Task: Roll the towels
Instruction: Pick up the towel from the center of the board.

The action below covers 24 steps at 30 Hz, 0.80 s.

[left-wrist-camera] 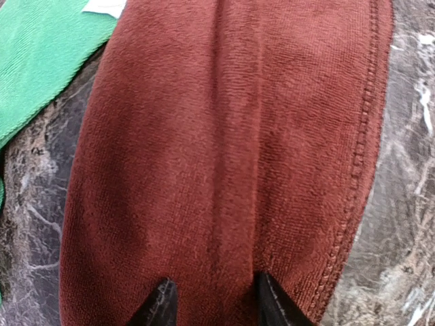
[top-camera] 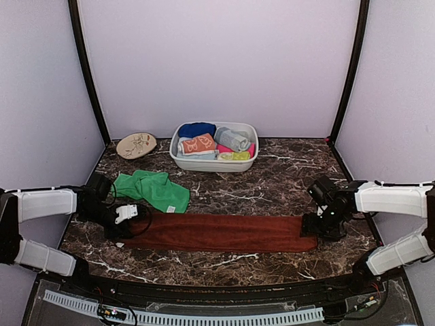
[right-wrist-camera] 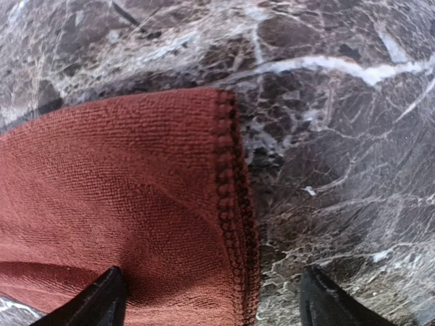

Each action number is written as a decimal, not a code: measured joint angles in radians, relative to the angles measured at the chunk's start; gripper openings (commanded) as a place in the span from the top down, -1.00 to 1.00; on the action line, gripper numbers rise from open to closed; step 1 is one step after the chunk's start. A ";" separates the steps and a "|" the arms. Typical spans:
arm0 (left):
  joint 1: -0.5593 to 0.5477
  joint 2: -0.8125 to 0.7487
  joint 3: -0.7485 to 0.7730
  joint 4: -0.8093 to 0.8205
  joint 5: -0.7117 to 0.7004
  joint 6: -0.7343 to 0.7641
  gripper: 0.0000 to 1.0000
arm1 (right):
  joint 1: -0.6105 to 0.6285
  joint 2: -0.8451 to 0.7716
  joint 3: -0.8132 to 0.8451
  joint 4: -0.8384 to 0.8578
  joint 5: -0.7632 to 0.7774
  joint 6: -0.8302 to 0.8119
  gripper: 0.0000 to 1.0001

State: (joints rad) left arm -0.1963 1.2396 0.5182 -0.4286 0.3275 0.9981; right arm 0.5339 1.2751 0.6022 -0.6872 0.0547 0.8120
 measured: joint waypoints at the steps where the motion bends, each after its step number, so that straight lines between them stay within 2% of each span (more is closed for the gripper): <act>1: 0.000 -0.007 0.000 -0.013 0.005 0.004 0.09 | -0.001 -0.002 -0.003 0.008 -0.006 0.004 -0.50; 8: 0.000 -0.076 0.067 -0.116 0.020 -0.006 -0.01 | -0.002 0.010 -0.005 0.087 -0.064 0.010 0.23; 11: 0.002 -0.090 0.116 -0.118 0.013 -0.024 -0.08 | -0.003 0.013 -0.010 0.107 -0.087 0.014 0.63; 13: 0.008 -0.086 0.142 -0.111 0.005 -0.041 -0.78 | -0.004 0.017 -0.014 0.119 -0.101 0.018 0.88; 14: 0.014 -0.081 0.151 -0.102 0.000 -0.044 -0.84 | -0.004 0.018 -0.015 0.120 -0.104 0.017 0.94; 15: 0.022 -0.074 0.158 -0.092 0.000 -0.055 -0.85 | -0.005 0.019 -0.016 0.120 -0.105 0.020 1.00; 19: 0.061 -0.013 0.172 -0.049 -0.015 -0.084 -0.86 | -0.028 0.014 -0.013 0.094 -0.092 0.021 1.00; 24: 0.081 0.085 0.226 -0.068 0.002 -0.095 -0.89 | -0.150 -0.019 0.039 -0.032 -0.013 -0.018 1.00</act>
State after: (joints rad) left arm -0.1154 1.3247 0.7444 -0.4965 0.3294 0.9031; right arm 0.3843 1.2556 0.6407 -0.7189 0.0422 0.7940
